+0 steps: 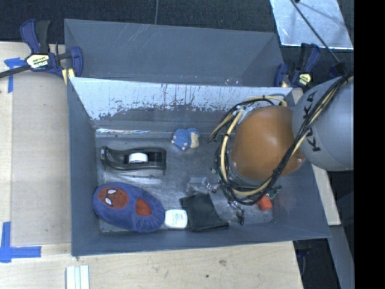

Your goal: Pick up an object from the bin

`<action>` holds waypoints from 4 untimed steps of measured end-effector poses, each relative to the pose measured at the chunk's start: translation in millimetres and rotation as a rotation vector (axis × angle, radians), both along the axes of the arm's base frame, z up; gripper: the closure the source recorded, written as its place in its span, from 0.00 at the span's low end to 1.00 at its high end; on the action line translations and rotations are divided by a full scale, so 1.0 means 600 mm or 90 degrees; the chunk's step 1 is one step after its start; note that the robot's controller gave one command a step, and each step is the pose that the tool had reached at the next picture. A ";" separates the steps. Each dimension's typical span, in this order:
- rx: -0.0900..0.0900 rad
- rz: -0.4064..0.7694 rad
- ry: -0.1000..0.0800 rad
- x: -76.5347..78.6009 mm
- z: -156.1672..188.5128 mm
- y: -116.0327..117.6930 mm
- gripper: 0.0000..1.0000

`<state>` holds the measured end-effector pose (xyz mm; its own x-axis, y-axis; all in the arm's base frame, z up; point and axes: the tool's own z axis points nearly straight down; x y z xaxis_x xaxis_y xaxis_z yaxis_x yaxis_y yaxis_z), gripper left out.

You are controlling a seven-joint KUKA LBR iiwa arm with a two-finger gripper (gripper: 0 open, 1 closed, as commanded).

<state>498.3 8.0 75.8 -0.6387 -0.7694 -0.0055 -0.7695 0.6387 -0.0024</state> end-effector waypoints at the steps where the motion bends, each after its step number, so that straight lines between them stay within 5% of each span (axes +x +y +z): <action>1: -0.001 0.296 -0.002 0.000 -0.009 0.054 0.00; 2: -0.003 0.698 -0.001 -0.015 -0.010 0.004 0.00; 3: -0.002 0.697 0.000 -0.015 -0.009 0.006 1.00; 4: -0.004 0.684 -0.001 0.000 0.068 -0.029 1.00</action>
Offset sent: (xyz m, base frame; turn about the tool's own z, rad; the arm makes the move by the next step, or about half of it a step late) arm -0.0009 0.0322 -0.0058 -0.4658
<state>498.3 -9.7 116.8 0.3730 -0.9278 0.0003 -0.9278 -0.3730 -0.0048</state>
